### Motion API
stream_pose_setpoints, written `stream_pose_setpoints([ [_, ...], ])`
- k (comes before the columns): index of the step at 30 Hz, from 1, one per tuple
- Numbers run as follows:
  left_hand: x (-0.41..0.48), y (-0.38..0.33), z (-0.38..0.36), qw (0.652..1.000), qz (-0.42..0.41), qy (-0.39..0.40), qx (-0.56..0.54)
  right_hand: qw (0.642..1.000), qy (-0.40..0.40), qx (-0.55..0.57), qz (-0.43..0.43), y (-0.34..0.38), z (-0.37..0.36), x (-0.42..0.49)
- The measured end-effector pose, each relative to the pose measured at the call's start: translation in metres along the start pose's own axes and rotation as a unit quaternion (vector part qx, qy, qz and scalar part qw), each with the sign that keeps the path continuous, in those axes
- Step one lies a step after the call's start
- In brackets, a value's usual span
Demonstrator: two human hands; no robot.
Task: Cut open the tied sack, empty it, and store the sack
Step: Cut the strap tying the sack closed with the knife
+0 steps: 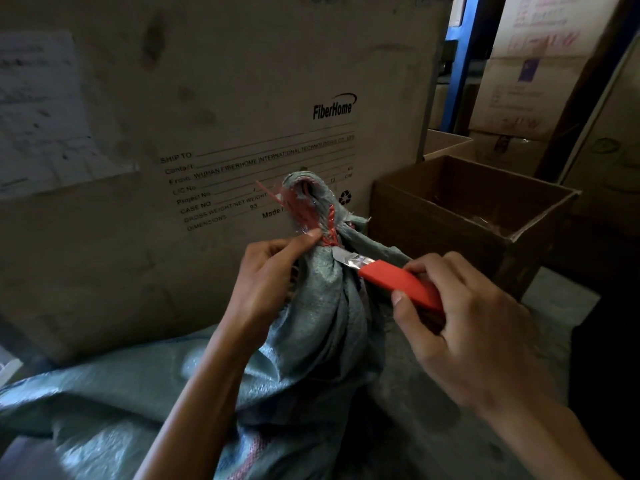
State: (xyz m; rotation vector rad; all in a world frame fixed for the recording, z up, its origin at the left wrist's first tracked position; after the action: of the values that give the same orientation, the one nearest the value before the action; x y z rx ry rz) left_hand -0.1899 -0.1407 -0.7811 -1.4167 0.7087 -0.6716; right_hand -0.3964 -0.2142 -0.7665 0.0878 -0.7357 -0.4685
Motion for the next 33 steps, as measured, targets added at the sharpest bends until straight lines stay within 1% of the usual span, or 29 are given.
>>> stream_pose_setpoints([
  [4,0.001,0.002,-0.002,1.0,0.009,-0.014,0.004,0.999,-0.015,0.025,-0.012,-0.005,0.0,-0.001],
  [6,0.001,0.005,-0.004,0.999,0.037,-0.026,0.012,0.999,-0.027,0.037,-0.027,-0.01,0.002,0.0],
  [9,0.002,0.006,-0.012,0.997,0.064,0.025,-0.017,0.997,-0.046,0.043,-0.042,-0.015,0.007,0.001],
  [11,0.002,0.005,-0.016,0.998,0.043,0.03,0.026,0.997,-0.046,0.047,-0.049,-0.015,0.007,0.001],
  [14,-0.001,0.002,-0.015,0.992,-0.029,-0.054,0.108,0.994,-0.052,0.063,-0.066,-0.018,0.005,-0.001],
  [16,-0.002,0.002,-0.018,0.99,-0.047,-0.066,0.115,0.993,-0.054,0.072,-0.07,-0.02,0.004,-0.002],
  [21,0.0,0.013,-0.022,0.998,-0.015,-0.025,0.05,0.994,-0.058,0.082,-0.052,-0.017,0.003,-0.003],
  [25,0.001,0.02,-0.025,0.999,0.048,0.009,-0.023,0.996,-0.055,0.069,-0.022,-0.011,0.004,-0.004],
  [27,0.001,0.021,-0.028,0.996,0.064,0.026,-0.048,0.996,-0.059,0.067,-0.009,-0.009,0.005,-0.005],
  [31,0.005,0.027,-0.028,0.992,0.09,0.045,-0.076,0.997,-0.051,0.051,-0.001,-0.005,0.004,-0.004],
  [33,0.008,0.027,-0.026,0.993,0.081,0.046,-0.067,0.998,-0.045,0.042,-0.007,-0.006,0.001,-0.004],
])
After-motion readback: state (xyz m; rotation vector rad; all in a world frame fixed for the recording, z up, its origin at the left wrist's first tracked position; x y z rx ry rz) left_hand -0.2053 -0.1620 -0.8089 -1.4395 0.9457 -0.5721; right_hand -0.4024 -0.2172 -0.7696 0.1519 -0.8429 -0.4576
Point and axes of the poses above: each hand's wrist, its own x-axis towards the middle knuckle, its own z-axis out of the back of the hand, y = z × x, the point moved 6 cm from there along x, towards the middle knuckle, and after that the axes turned 10 degrees about z, right-handed, at the moved point
